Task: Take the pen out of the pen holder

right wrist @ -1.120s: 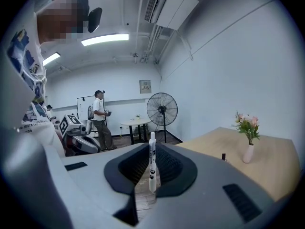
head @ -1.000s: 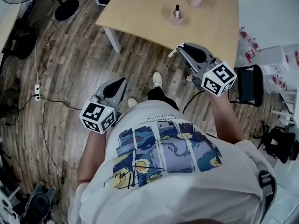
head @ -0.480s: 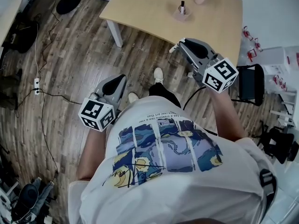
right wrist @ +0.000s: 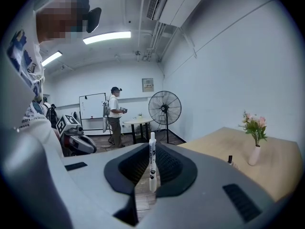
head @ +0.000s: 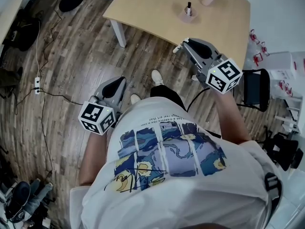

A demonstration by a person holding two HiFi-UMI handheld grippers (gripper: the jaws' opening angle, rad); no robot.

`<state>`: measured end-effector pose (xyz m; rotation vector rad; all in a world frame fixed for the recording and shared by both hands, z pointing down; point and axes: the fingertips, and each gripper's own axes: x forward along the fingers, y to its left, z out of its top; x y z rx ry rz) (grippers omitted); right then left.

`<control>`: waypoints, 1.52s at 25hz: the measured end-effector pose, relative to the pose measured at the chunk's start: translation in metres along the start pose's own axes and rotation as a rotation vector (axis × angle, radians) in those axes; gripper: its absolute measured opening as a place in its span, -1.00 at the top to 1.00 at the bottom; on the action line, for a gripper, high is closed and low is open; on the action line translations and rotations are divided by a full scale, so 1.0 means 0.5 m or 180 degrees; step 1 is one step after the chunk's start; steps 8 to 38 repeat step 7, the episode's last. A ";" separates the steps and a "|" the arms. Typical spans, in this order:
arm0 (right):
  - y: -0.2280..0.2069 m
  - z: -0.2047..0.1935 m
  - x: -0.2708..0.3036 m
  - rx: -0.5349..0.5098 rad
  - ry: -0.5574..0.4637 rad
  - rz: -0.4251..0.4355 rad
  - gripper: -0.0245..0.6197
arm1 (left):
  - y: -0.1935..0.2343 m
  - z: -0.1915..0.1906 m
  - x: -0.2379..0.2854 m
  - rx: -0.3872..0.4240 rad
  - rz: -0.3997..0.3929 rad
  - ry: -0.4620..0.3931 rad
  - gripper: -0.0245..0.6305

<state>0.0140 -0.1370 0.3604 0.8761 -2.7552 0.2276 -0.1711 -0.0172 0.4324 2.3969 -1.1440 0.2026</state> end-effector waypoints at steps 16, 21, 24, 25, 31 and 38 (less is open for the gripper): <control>-0.065 0.001 0.001 0.0012 -0.0002 -0.0030 0.81 | 0.001 0.026 0.048 0.0012 0.0018 -0.0013 0.90; -0.065 0.001 0.001 0.0012 -0.0002 -0.0030 0.81 | 0.001 0.026 0.048 0.0012 0.0018 -0.0013 0.90; -0.065 0.001 0.001 0.0012 -0.0002 -0.0030 0.81 | 0.001 0.026 0.048 0.0012 0.0018 -0.0013 0.90; -0.065 0.001 0.001 0.0012 -0.0002 -0.0030 0.81 | 0.001 0.026 0.048 0.0012 0.0018 -0.0013 0.90; -0.065 0.001 0.001 0.0012 -0.0002 -0.0030 0.81 | 0.001 0.026 0.048 0.0012 0.0018 -0.0013 0.90; -0.065 0.001 0.001 0.0012 -0.0002 -0.0030 0.81 | 0.001 0.026 0.048 0.0012 0.0018 -0.0013 0.90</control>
